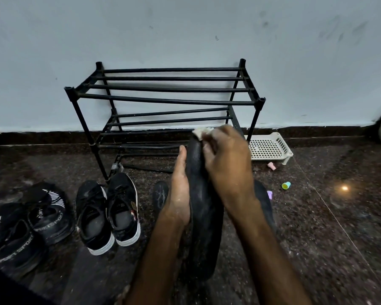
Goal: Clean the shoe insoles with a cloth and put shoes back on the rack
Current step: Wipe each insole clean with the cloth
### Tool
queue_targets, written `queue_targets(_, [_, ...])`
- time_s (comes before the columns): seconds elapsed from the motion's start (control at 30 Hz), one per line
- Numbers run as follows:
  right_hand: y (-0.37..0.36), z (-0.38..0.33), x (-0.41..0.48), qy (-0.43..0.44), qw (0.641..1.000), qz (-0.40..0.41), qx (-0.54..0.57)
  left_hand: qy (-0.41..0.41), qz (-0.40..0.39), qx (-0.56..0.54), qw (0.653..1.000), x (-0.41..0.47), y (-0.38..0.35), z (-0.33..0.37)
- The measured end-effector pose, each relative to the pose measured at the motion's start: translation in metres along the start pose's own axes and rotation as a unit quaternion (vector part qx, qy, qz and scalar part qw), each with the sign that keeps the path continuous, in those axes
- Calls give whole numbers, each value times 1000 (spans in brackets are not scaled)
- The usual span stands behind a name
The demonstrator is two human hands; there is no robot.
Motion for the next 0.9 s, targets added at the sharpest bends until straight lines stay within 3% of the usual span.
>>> queue_targets(0.1, [9,19,-9,-45,999,-7,-20,-5,-9,19,1000,1,-1,3])
queue_targets(0.2, [-7,-2,-28,-14,999,-34,19,-12,35,81,996,2,5,1])
queue_targets(0.3, [-8,-6,-7,8,999,-11,29,-11,36,35,999,1,4,-1])
queue_targets(0.4, [12,18,5,-46,999,21,10,-21,-7,23,1000,1,-4,6])
queue_targets(0.47, [18,18,-10,-48,998,32,12,-21,5,37,999,4,-3,8])
queue_targets(0.63, [-12,-13,-18,-4,998,-22,61,-21,37,60,997,5,4,6])
queue_targets(0.77, [9,8,6,-14,999,32,36,-21,6,29,999,0,-3,10])
queue_targets(0.9, [-6,4,-20,0,998,-35,43,-24,39,85,995,6,8,9])
Point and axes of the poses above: each hand's wrist, its own x-axis towards the middle knuckle, its own y-axis out of the back of the hand, z = x × y, the point moved 10 cm from there along x, towards the middle knuckle, and after that the axes turned 11 degrees about x, right-handed, at the moved point
